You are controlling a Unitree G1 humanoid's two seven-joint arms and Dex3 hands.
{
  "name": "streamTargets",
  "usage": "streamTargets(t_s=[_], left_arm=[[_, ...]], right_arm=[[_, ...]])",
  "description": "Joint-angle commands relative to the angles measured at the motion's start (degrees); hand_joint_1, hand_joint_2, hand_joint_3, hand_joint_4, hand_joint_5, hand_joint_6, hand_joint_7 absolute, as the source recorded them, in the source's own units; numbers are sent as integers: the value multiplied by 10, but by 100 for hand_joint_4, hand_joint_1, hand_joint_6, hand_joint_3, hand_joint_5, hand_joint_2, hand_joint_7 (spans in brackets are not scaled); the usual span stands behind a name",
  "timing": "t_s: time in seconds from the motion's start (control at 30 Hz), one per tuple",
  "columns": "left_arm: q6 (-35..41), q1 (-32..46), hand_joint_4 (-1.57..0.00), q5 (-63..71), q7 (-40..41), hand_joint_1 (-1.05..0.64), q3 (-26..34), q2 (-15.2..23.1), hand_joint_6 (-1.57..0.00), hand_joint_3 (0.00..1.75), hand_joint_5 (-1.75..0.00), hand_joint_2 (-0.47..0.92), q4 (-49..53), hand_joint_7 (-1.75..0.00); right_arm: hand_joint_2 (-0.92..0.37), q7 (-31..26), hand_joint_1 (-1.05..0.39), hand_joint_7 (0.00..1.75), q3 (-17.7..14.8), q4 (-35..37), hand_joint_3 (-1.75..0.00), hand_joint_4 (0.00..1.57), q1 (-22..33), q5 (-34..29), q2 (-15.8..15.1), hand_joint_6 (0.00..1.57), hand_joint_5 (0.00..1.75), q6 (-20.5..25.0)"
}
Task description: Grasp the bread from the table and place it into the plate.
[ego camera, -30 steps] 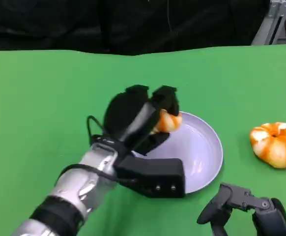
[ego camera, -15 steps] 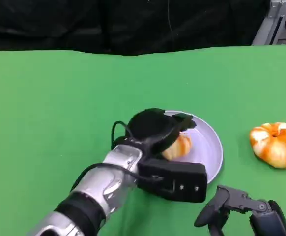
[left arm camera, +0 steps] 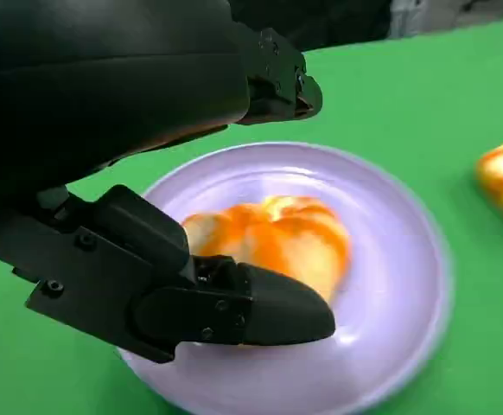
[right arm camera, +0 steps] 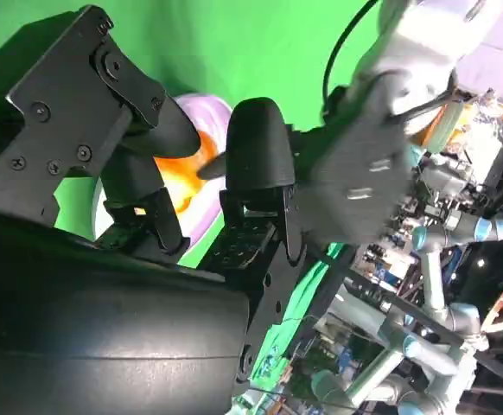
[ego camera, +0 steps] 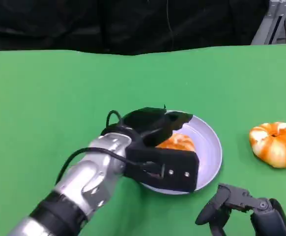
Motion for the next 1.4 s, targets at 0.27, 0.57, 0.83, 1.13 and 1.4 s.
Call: streamTargets(t_s=[0.27,0.57,0.83,1.13,1.4], left_arm=[[49,156,-77,-195,-36,-35,168,22,-67,30,-53,92,-237,-22],[74,340,-72,-363,-11,-5,287,-2,-92,83,-124,63,-387,-31],[-31,504,-83,-418,29,-4,321,-33,-80,133,-171,47,-428,-138],[-168,560,-82,-408,46,-11,312,-43,-79,144,-175,38,-368,-157],[-214,539,-82,-404,46,-13,318,-33,-77,142,-175,36,-316,-161]], right_arm=[[-22,-5,5,126,-6,5,-146,84,-3,7,-6,88,154,-8],[-23,-1,3,126,-8,3,-143,84,0,12,-11,87,155,-8],[-23,7,3,127,-11,-3,-142,84,-2,15,-12,87,153,1],[-23,13,3,126,-18,-2,-142,85,-3,19,-16,88,152,-1],[-23,15,4,127,-22,-1,-143,85,-3,17,-16,88,153,-2]])
